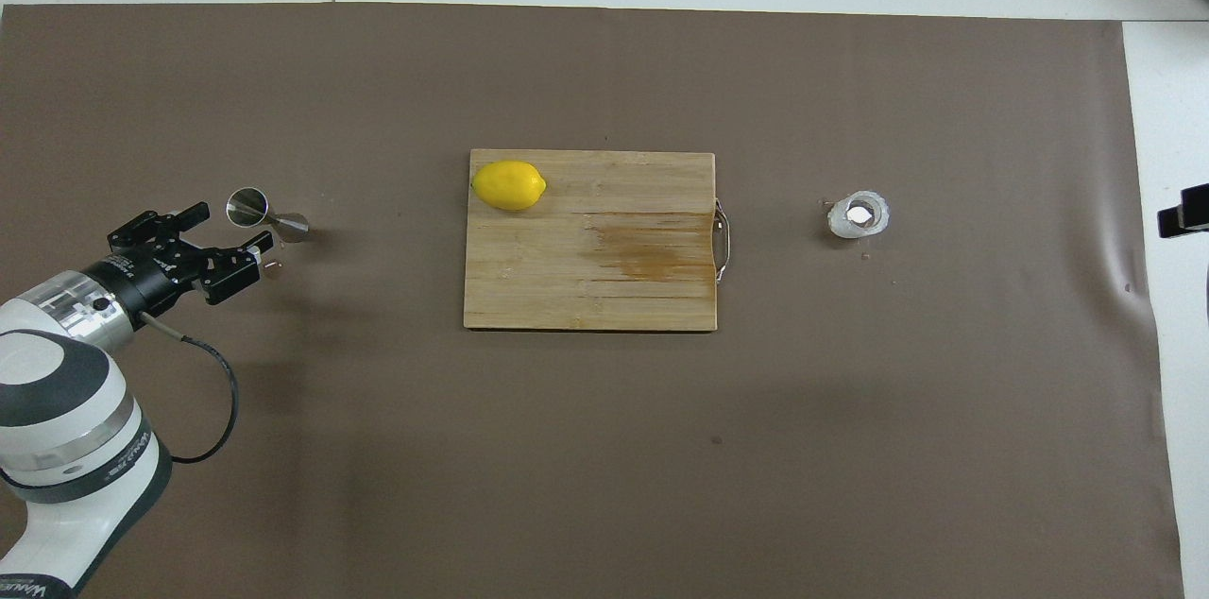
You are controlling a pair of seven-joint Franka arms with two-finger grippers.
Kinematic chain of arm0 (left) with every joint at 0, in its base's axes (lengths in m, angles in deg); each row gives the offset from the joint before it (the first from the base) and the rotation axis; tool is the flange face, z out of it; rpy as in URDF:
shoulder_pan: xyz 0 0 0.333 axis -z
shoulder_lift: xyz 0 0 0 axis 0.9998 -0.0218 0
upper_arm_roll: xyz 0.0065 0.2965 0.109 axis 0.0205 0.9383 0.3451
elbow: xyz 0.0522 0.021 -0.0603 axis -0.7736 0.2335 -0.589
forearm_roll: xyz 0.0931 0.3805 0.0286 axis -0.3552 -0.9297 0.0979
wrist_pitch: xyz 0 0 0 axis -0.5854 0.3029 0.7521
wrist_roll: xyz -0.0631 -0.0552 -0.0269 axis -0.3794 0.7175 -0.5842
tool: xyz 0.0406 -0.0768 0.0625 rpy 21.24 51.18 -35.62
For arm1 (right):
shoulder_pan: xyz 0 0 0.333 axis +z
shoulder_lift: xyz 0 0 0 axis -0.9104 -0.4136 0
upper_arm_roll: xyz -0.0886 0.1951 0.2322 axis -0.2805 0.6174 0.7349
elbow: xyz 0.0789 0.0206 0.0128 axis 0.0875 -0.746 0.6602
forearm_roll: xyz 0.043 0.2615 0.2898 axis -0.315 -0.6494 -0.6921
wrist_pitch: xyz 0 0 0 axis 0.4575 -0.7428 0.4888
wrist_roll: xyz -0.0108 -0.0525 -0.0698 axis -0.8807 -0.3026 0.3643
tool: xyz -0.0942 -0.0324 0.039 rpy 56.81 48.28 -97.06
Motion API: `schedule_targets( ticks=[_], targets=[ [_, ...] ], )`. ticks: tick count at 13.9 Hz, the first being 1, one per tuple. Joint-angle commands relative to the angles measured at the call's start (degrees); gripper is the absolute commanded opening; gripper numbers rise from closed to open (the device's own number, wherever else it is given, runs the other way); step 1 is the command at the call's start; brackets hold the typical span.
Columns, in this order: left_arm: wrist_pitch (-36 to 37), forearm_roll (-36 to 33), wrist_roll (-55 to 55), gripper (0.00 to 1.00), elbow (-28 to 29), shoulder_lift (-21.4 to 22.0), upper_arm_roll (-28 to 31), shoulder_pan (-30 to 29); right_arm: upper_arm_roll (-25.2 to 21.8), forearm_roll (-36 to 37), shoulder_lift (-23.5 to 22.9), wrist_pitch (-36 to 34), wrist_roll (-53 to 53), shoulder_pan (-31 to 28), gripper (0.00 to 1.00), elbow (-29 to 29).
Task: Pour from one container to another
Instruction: 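Close the left gripper around the small metal cup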
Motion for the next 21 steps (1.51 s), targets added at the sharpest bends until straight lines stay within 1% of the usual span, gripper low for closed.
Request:
schedule_targets(
  ticks=[1, 3, 6, 9, 15, 17, 19, 21],
  targets=[
    [-2.1, 4.5, -5.6, 1.00, -2.2, -2.6, 0.4, 1.0, 0.4, 0.4, 0.5, -0.5, 0.9, -0.2, 1.00, -0.4],
    [-2.3, 6.3, -8.0, 1.00, -2.6, -3.4, 0.4, 1.0, 0.4, 0.4, 0.5, -0.5, 0.9, -0.2, 1.00, -0.4],
    [-3.7, 8.4, -8.3, 1.00, -3.4, -4.1, 0.4, 2.8, 0.4, 0.4, 0.5, -0.5, 0.9, -0.2, 1.00, -0.4],
    [-4.0, 8.6, -11.8, 1.00, -3.3, -4.3, 0.4, 3.5, 0.4, 0.4, 0.5, -0.5, 0.9, -0.2, 1.00, -0.4],
    [-3.9, 8.6, -13.0, 1.00, -2.4, -4.1, 0.4, 3.2, 0.4, 0.4, 0.5, -0.5, 0.9, -0.2, 1.00, -0.4],
    [-3.9, 8.6, -13.0, 0.96, -2.3, -4.1, 0.4, 3.2, 0.4, 0.4, 0.5, -0.5, 0.9, -0.2, 1.00, -0.4],
    [-4.0, 8.6, -13.0, 0.85, -2.2, -4.1, 0.4, 3.2, 0.4, 0.4, 0.5, -0.5, 0.9, -0.2, 1.00, -0.4],
    [-4.0, 8.6, -12.9, 0.83, -2.2, -4.1, 0.4, 2.9, 0.4, 0.4, 0.5, -0.5, 0.9, -0.2, 1.00, -0.4]
  ],
)
